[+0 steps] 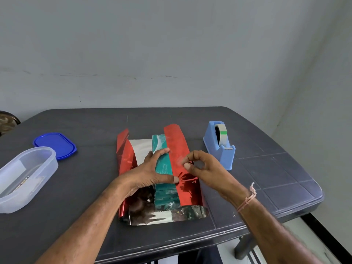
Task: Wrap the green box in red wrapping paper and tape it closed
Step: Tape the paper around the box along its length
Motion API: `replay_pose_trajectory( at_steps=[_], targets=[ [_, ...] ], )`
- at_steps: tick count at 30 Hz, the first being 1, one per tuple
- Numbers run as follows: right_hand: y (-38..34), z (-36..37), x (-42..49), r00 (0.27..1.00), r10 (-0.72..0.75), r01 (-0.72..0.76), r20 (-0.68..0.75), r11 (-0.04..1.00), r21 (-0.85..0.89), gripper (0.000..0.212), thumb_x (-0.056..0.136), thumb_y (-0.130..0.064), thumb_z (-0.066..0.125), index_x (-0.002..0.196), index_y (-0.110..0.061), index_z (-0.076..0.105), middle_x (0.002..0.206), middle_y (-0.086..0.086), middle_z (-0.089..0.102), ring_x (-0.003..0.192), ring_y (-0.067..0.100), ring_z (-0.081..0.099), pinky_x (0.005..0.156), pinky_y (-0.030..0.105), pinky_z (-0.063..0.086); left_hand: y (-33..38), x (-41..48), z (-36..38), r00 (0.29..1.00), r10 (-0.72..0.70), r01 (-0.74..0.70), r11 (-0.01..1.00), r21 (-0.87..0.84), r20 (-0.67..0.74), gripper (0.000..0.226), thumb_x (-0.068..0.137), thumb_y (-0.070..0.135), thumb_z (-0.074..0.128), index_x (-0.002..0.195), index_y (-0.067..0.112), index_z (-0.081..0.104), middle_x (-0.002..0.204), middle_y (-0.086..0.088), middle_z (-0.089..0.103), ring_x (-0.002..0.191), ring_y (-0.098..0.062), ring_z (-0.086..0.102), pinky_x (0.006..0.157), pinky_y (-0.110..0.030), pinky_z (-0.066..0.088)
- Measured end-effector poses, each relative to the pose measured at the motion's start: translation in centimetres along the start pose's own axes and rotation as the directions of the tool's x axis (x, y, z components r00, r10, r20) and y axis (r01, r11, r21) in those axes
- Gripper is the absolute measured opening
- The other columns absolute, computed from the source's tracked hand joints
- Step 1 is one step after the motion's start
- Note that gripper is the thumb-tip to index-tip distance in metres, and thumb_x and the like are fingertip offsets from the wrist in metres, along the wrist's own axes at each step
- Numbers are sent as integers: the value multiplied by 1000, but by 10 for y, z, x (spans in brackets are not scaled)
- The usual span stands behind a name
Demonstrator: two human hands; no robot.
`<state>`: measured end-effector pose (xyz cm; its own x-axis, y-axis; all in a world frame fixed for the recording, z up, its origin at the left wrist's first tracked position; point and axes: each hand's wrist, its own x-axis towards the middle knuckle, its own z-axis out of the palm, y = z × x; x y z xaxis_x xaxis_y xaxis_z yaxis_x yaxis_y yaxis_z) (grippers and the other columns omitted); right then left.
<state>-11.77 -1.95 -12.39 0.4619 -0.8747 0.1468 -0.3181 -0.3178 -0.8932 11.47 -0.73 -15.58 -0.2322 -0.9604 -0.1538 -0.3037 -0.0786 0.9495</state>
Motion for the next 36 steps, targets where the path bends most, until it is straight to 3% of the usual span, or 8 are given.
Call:
replay_pose_trajectory(
  at_steps=[6, 11, 13, 17, 29, 36],
  targets=[
    [-7, -3, 14, 992, 10, 20, 130, 975, -223, 4, 91, -26, 74, 88, -29, 75, 108, -8, 65, 112, 12, 59, 102, 44, 51, -1, 2, -1, 1000, -11, 11, 1000, 23, 5, 118, 51, 54, 98, 147, 60, 30, 161, 14, 13, 143, -16, 33, 118, -40, 41],
    [-6, 5, 22, 989, 26, 29, 143, 928, -372, 20, 73, -60, 67, 86, -45, 71, 107, -21, 60, 120, 14, 50, 105, 60, 40, -1, -1, -1, 1000, 1, -1, 1000, 17, -2, 120, 50, 54, 97, 148, 58, 29, 159, 15, 16, 141, -15, 35, 116, -39, 43],
    [-4, 7, 24, 990, 18, 41, 140, 911, -409, 10, 76, -54, 71, 84, -48, 68, 106, -23, 57, 120, 15, 47, 104, 64, 38, -1, -1, 0, 1000, 4, -4, 1000, 11, 0, 120, 50, 53, 97, 149, 57, 29, 158, 15, 17, 140, -15, 36, 115, -38, 44],
    [-2, 8, 24, 994, 5, 45, 111, 895, -445, 14, 82, -42, 78, 84, -49, 66, 106, -20, 57, 118, 15, 46, 104, 62, 38, -3, -1, 0, 1000, 19, -19, 1000, 20, -8, 118, 52, 54, 97, 147, 62, 27, 159, 16, 15, 142, -14, 33, 118, -39, 41],
    [-3, 11, 23, 997, -6, 40, 76, 886, -463, 17, 79, -47, 79, 91, -48, 67, 106, -20, 59, 115, 13, 49, 100, 58, 43, -5, 1, -1, 1000, 8, -7, 999, 44, -8, 119, 53, 55, 96, 148, 63, 25, 161, 16, 13, 142, -14, 33, 117, -38, 40],
    [0, 11, 25, 997, -42, 68, 65, 865, -496, 28, 67, -69, 64, 89, -52, 66, 104, -21, 60, 111, 13, 54, 95, 57, 47, -7, 2, -1, 1000, -5, 5, 998, 55, -8, 124, 51, 59, 96, 150, 64, 20, 164, 17, 9, 146, -15, 30, 120, -41, 38]
  ],
)
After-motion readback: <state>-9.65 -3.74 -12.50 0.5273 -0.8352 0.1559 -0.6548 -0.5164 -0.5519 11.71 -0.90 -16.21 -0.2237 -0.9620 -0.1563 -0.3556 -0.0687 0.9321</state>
